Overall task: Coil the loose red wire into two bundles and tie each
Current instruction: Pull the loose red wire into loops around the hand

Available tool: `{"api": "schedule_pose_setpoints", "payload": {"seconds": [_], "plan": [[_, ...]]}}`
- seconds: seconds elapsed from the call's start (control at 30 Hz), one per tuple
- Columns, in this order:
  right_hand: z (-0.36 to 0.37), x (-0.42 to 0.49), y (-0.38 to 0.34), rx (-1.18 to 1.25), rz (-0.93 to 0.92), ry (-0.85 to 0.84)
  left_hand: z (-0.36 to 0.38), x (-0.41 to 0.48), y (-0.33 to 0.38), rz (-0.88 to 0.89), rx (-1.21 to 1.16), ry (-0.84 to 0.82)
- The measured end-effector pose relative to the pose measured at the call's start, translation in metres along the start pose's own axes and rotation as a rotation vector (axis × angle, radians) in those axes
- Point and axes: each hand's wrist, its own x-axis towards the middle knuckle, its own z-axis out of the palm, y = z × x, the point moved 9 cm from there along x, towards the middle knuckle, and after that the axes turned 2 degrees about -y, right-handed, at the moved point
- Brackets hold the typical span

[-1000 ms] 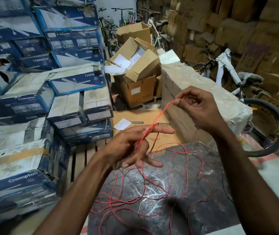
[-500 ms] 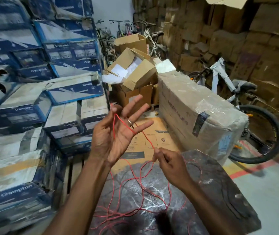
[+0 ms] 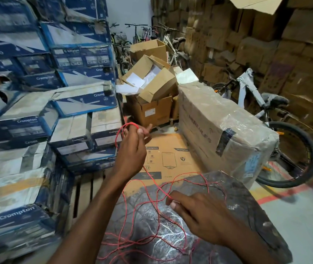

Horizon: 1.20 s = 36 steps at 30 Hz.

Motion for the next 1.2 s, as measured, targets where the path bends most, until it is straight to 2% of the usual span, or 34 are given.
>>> {"api": "schedule_pose_setpoints", "payload": {"seconds": [0.1, 0.17, 0.27, 0.33, 0.47, 0.6, 0.73, 0.93, 1.07, 1.2], "plan": [[-0.025, -0.006, -0.011, 0.016, -0.009, -0.003, 0.006, -0.004, 0.001, 0.023, 0.253, -0.084], [-0.046, -0.006, -0.003, 0.041, -0.001, 0.02, 0.017, -0.011, -0.005, 0.003, 0.386, -0.262], [-0.074, -0.004, 0.029, 0.25, 0.024, 0.088, 0.026, -0.029, -0.017, -0.114, 0.316, -0.518], [-0.089, 0.002, 0.05, 0.387, 0.018, 0.155, 0.026, -0.043, -0.016, -0.206, 0.171, -0.613], [-0.115, 0.02, 0.067, 0.603, -0.023, 0.292, 0.04, -0.075, 0.002, -0.265, -0.11, -0.831], [-0.125, 0.042, 0.073, 0.611, -0.019, 0.458, 0.054, -0.107, 0.025, -0.44, -0.739, -0.949], [-0.111, 0.058, 0.085, 0.65, 0.044, 0.614, 0.054, -0.121, 0.063, -0.429, -1.343, -1.11], [-0.061, 0.073, 0.109, 0.762, 0.14, 0.616, 0.044, -0.093, 0.072, -0.318, -1.659, -0.916], [-0.024, 0.075, 0.118, 0.761, 0.213, 0.571, 0.038, -0.065, 0.059, -0.375, -1.681, -0.762], [0.006, 0.067, 0.117, 0.707, 0.254, 0.486, 0.03, -0.042, 0.043, -0.451, -1.559, -0.529]]}}
